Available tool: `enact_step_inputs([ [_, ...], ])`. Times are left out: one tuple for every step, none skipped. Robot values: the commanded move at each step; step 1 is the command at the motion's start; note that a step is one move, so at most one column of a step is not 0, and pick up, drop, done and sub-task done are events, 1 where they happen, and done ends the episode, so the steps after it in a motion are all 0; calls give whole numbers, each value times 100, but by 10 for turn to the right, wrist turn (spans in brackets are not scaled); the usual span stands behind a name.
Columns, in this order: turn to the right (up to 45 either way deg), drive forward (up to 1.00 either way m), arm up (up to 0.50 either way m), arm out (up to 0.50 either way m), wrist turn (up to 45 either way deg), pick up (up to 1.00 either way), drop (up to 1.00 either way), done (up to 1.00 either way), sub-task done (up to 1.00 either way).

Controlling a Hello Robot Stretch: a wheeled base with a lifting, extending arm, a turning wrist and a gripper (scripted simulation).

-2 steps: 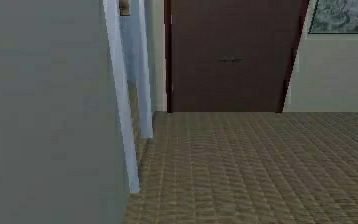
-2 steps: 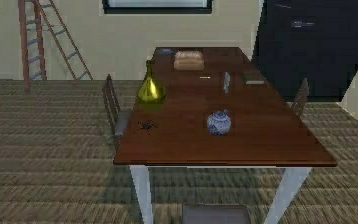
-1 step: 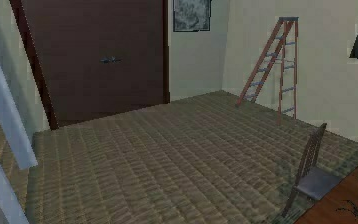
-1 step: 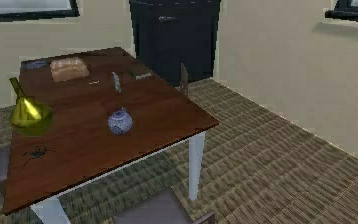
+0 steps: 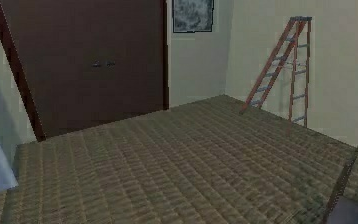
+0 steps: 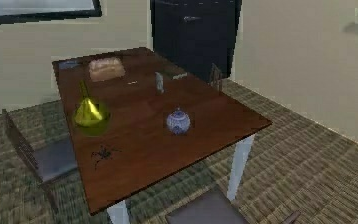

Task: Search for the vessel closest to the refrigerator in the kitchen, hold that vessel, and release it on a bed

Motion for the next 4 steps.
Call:
enact_step_inputs([
  [-210, 0, 0, 0, 0, 0, 0, 0, 0],
  [-450, 0, 0, 0, 0, 0, 0, 0, 0],
  [-450, 0, 0, 0, 0, 0, 0, 0, 0],
  [-450, 0, 0, 0, 0, 0, 0, 0, 0],
])
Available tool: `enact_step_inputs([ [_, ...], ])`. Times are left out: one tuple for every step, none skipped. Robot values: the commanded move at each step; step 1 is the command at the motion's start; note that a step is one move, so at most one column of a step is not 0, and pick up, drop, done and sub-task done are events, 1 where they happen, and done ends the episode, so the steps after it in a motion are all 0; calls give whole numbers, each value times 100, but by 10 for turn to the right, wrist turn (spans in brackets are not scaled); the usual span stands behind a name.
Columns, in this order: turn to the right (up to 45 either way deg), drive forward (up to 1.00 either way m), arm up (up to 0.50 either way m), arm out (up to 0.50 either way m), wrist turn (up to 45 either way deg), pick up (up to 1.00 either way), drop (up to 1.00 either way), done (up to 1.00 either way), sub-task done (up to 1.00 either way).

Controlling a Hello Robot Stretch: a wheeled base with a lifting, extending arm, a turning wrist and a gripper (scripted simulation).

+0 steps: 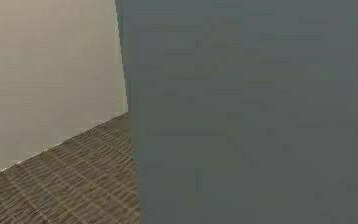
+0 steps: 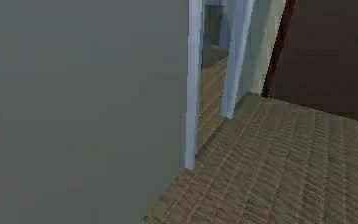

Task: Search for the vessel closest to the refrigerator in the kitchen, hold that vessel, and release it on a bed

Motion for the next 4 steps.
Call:
enact_step_inputs([
  [-240, 0, 0, 0, 0, 0, 0, 0, 0],
  [0, 25, 0, 0, 0, 0, 0, 0, 0],
  [-270, 0, 0, 0, 0, 0, 0, 0, 0],
  [0, 55, 0, 0, 0, 0, 0, 0, 0],
])
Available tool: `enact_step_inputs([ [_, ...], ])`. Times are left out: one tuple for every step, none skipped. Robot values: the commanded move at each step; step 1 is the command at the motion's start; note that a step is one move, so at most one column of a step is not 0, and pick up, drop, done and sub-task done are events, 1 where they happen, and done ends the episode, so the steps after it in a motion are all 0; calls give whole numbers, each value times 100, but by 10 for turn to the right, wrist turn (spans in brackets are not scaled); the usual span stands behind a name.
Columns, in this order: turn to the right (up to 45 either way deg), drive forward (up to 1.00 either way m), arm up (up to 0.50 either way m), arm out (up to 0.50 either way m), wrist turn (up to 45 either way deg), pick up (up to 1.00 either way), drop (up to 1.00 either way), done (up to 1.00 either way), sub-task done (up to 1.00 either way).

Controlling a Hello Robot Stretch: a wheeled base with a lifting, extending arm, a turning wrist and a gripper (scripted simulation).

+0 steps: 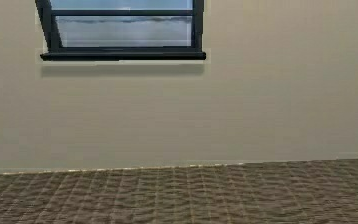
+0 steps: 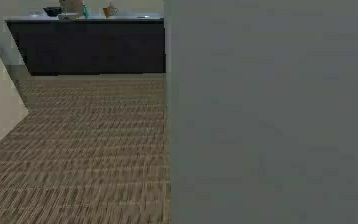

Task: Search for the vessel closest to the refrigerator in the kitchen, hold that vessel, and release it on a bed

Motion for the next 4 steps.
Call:
enact_step_inputs([
  [-450, 0, 0, 0, 0, 0, 0, 0, 0],
  [-60, 0, 0, 0, 0, 0, 0, 0, 0],
  [0, 70, 0, 0, 0, 0, 0, 0, 0],
  [-390, 0, 0, 0, 0, 0, 0, 0, 0],
])
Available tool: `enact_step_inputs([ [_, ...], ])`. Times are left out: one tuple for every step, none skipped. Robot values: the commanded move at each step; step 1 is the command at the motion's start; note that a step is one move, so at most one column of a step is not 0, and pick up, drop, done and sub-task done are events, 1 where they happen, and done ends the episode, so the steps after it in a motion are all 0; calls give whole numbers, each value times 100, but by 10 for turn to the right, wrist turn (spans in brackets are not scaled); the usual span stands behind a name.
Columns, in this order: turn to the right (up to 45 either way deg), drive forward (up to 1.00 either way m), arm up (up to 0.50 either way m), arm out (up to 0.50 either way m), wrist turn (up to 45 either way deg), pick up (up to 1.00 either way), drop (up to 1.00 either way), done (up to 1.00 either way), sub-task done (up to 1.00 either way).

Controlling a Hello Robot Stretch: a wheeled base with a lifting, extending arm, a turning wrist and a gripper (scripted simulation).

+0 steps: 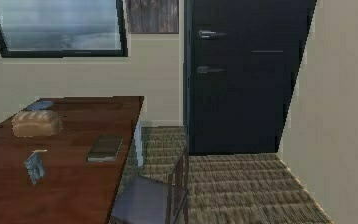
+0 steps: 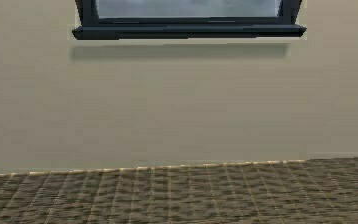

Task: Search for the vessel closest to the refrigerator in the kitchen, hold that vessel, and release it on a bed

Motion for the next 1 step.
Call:
enact_step_inputs([
  [0, 35, 0, 0, 0, 0, 0, 0, 0],
])
